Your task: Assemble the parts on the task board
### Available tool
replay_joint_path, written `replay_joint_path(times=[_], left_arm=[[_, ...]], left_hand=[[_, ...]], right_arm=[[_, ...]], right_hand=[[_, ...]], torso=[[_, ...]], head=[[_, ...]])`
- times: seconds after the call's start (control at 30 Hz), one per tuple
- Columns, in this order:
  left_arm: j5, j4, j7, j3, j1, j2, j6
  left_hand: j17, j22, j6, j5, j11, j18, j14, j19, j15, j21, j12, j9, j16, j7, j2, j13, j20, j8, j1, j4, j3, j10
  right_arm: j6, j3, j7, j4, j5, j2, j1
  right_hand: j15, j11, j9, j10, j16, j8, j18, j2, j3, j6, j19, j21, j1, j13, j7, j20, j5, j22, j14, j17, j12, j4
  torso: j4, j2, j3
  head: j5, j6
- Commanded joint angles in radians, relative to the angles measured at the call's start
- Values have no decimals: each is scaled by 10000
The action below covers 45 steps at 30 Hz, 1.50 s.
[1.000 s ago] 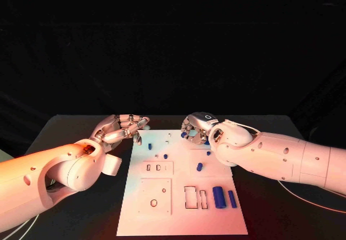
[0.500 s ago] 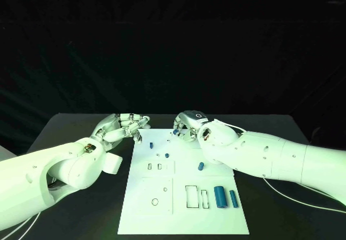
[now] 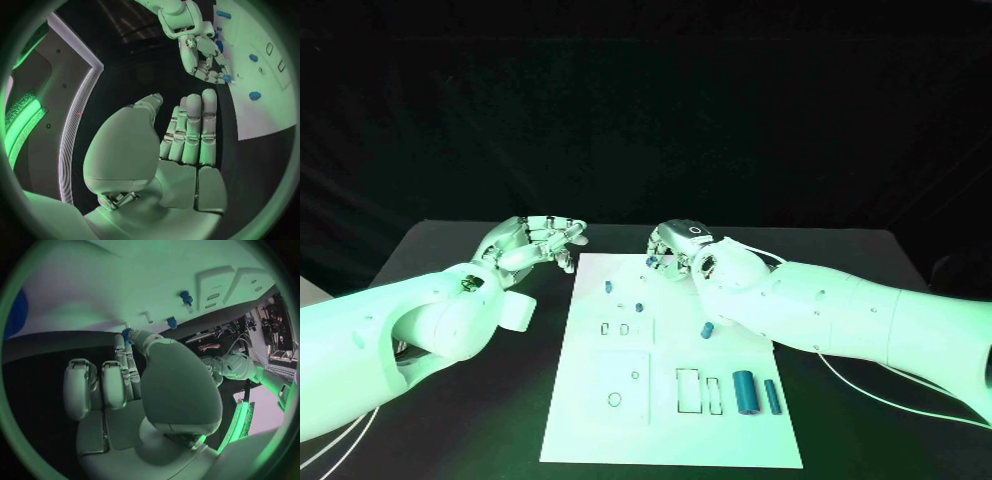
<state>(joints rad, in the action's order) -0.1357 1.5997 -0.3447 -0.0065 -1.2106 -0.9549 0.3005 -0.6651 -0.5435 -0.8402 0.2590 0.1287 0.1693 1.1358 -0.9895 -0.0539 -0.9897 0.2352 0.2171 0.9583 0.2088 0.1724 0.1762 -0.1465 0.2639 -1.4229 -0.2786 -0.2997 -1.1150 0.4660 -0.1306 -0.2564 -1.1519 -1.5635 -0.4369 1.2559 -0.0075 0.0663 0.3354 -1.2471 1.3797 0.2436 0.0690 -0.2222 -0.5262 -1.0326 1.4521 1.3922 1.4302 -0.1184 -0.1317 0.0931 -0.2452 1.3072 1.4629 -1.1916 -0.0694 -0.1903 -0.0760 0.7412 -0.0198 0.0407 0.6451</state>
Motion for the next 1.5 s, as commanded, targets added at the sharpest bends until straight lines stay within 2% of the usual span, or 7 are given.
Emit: replay_joint_path(times=[0.03, 0.23, 0.43, 0.77, 0.9, 1.1, 1.5], left_arm=[[136, -4, -188, 14, -39, 22, 42], [142, -18, -185, 15, -48, 31, 38], [143, -20, -178, 16, -57, 29, 38], [144, -18, -171, 16, -70, 40, 22], [144, -23, -164, 16, -72, 42, 22], [144, -24, -155, 16, -76, 39, 19], [144, -49, -114, 16, -84, 43, -21]], left_hand=[[11, 7, 46, -8, -4, 143, -82, 69, 18, 9, 31, 11, -62, -7, 19, 9, 3, 50, -55, 6, -61, 73], [20, 8, 47, -8, -2, 143, -94, 81, 16, 13, 30, 13, -73, -4, 22, 9, 1, 51, -55, 5, -66, 83], [20, 8, 47, -8, -2, 143, -94, 81, 16, 13, 30, 13, -73, -4, 22, 9, 1, 51, -55, 5, -66, 83], [20, 8, 47, -8, -2, 143, -94, 81, 16, 13, 30, 13, -73, -4, 22, 9, 1, 51, -55, 5, -66, 83], [20, 8, 47, -8, -2, 143, -94, 81, 16, 13, 30, 13, -73, -4, 22, 9, 1, 51, -55, 5, -66, 83], [40, 12, 49, -10, 3, 144, -115, 106, 11, 18, 31, 16, -96, -1, 27, 9, -5, 52, -54, 4, -78, 100], [40, 12, 49, -10, 3, 144, -115, 106, 11, 18, 31, 16, -96, -1, 27, 9, -5, 52, -54, 4, -78, 100]], right_arm=[[-54, 2, -90, 102, -9, 75, -9], [-256, 1, -77, 206, -11, 159, -13], [-576, -3, -85, 302, -10, 224, -30], [-677, -11, -59, 448, 7, 341, -62], [-585, -12, -48, 460, 19, 366, -65], [-293, -13, -15, 486, 66, 382, -66], [124, -13, 142, 396, 192, 373, -65]], right_hand=[[-55, 17, 12, -75, 53, 24, -124, 26, -57, -26, 16, 8, -34, -12, -30, -39, -49, -14, 475, 4, 51, 18], [-47, 30, 18, -58, 59, 14, -127, -8, -60, -5, 19, 14, -70, -13, -43, -34, -41, -1, 473, 6, 58, 24], [-36, 40, 28, -34, 68, 3, -129, -48, -62, 19, 20, 18, -121, -14, -51, -26, 5, 9, 472, 9, 64, 26], [-2, 84, 39, 101, 50, -64, -109, -131, -103, 139, -33, -51, -244, -2, -88, 4, 84, -75, 448, 95, 83, 30], [23, 113, 39, 205, 47, -114, -101, -173, -135, 222, -56, -80, -297, 12, -116, 26, 94, -107, 438, 128, 88, 35], [144, 260, 30, 765, -50, -286, -3, -324, -215, 481, -300, -436, -455, 127, -229, 136, 163, -568, 356, 383, 98, 52], [162, 265, 12, 778, -61, -411, 13, -376, -236, 671, -329, -492, -510, 132, -239, 174, 252, -615, 335, 436, 45, 72]], torso=[[-5, 6, -6], [-9, 0, -11], [14, 16, -3], [10, 11, 0], [19, 11, -4], [30, 17, -4], [22, 18, -4]], head=[[-14, -6], [-34, 1], [-64, 16], [-71, 34], [-79, 36], [-88, 21], [-106, 15]])
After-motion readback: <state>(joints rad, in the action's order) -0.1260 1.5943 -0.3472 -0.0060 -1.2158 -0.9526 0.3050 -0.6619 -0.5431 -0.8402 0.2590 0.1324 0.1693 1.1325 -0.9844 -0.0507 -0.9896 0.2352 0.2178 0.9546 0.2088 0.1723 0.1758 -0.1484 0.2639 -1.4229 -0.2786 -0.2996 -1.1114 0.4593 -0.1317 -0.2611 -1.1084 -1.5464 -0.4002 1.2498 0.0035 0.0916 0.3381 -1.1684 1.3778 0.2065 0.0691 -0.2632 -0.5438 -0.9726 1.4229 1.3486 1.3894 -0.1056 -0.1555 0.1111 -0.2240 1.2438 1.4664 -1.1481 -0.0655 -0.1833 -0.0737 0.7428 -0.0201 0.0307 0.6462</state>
